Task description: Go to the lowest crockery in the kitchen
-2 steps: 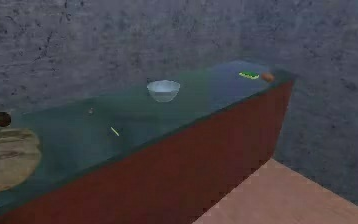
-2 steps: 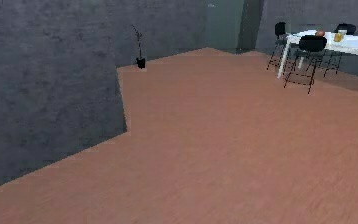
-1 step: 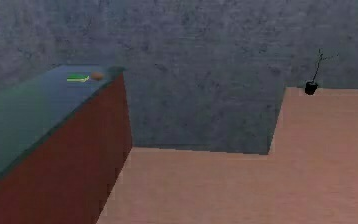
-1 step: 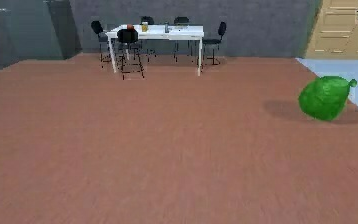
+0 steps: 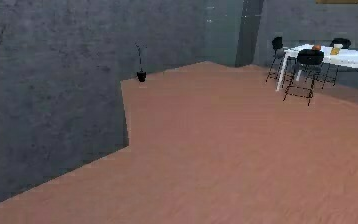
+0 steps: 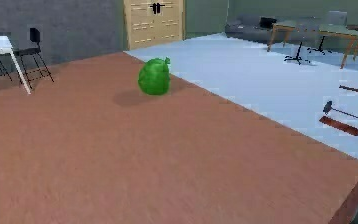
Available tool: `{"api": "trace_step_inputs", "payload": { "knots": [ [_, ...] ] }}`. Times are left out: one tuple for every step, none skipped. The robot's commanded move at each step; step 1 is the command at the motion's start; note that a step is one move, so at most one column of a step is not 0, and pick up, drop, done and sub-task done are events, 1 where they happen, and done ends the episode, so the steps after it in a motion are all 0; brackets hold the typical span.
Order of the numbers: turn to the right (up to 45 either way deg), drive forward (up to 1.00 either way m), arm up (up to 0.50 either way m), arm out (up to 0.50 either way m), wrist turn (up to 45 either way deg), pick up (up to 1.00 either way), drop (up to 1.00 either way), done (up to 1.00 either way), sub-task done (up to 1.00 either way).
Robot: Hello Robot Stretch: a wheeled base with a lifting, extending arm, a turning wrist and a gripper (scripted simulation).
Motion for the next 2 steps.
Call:
{"api": "trace_step_inputs", "payload": {
  "knots": [
    [45.0,0.00,0.00,0.00,0.0,0.00,0.00,0.00,0.00],
    [0.0,1.00,0.00,0.00,0.0,0.00,0.00,0.00,0.00]
  ]
}}
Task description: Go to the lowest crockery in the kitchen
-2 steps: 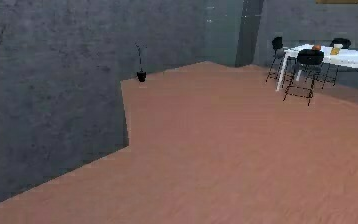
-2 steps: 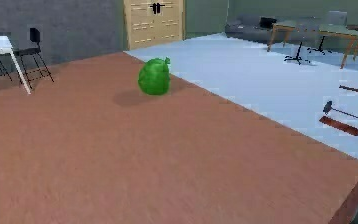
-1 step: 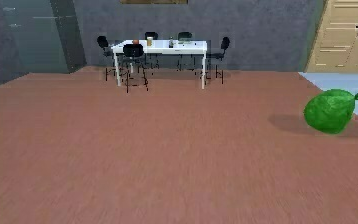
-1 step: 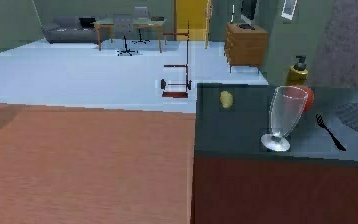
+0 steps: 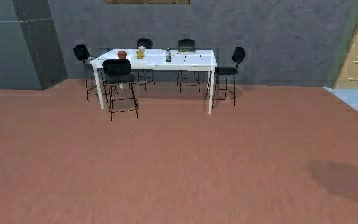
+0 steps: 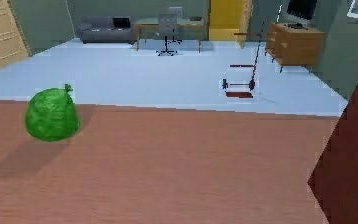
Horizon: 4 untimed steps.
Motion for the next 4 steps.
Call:
{"api": "trace_step_inputs", "payload": {
  "knots": [
    [0.0,1.00,0.00,0.00,0.0,0.00,0.00,0.00,0.00],
    [3.0,0.00,0.00,0.00,0.0,0.00,0.00,0.00,0.00],
    [0.0,1.00,0.00,0.00,0.0,0.00,0.00,0.00,0.00],
    [0.0,0.15,0.00,0.00,0.0,0.00,0.00,0.00,0.00]
  ]
}}
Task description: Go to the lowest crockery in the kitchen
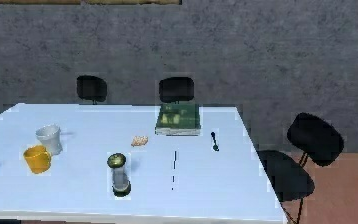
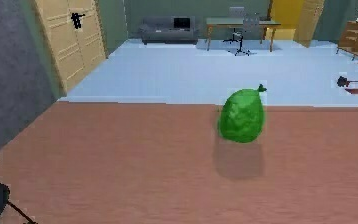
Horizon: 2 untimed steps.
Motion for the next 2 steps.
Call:
{"api": "trace_step_inputs", "payload": {
  "knots": [
    [-33.0,0.00,0.00,0.00,0.0,0.00,0.00,0.00,0.00],
    [0.0,0.00,0.00,0.00,0.0,0.00,0.00,1.00,0.00]
  ]
}}
